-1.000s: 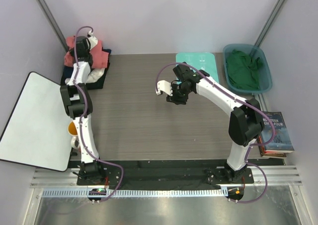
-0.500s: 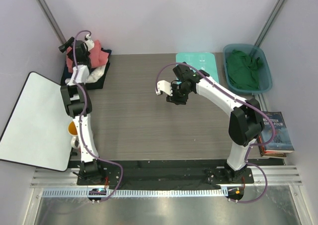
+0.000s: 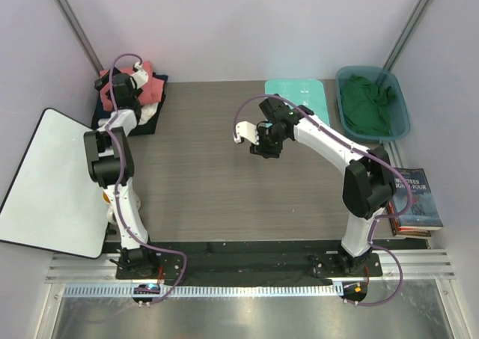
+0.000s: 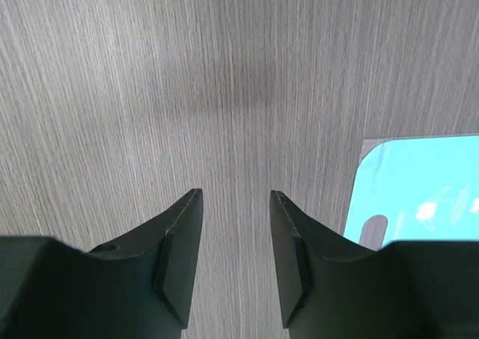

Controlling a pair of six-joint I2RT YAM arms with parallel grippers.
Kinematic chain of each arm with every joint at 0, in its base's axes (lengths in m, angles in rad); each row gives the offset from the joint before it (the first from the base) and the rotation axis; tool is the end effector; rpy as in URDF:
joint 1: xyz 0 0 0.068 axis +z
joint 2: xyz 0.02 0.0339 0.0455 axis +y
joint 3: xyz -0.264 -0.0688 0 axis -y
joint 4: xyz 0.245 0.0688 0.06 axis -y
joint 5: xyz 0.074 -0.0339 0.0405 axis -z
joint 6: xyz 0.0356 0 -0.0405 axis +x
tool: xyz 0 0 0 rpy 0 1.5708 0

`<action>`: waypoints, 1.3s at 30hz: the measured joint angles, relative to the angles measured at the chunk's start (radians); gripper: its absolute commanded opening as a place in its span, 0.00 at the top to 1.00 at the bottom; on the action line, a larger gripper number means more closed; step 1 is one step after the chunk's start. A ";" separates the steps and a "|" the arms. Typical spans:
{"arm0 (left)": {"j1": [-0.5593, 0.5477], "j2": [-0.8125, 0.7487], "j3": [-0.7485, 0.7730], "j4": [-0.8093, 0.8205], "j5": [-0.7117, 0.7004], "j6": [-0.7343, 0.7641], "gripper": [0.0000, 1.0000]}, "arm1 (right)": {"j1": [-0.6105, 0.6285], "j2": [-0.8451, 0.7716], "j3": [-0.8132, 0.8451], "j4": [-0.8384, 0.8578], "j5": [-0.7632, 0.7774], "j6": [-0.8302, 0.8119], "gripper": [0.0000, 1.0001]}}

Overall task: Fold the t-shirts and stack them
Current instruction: Neatly place the folded tshirt to the corner

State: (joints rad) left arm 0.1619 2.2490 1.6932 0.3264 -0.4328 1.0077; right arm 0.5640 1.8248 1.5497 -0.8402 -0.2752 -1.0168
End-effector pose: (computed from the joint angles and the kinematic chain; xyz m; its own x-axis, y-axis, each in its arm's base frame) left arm 0.5196 0.1000 0.2166 -0.5844 0.6824 -0.4392 -0.1035 0.4741 0.8744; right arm 0.3211 0.2145 0.2630 0.1241 -0.8899 -0.4390 -0.9692 -0.0140 -0.2457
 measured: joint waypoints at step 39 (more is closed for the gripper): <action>0.043 0.162 0.040 0.359 -0.092 0.234 0.00 | 0.006 0.048 0.038 -0.006 0.001 0.001 0.54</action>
State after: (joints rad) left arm 0.2047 2.4107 1.7336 0.6849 -0.5251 1.2415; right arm 0.5701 1.8725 1.5879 -0.8463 -0.2741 -1.0157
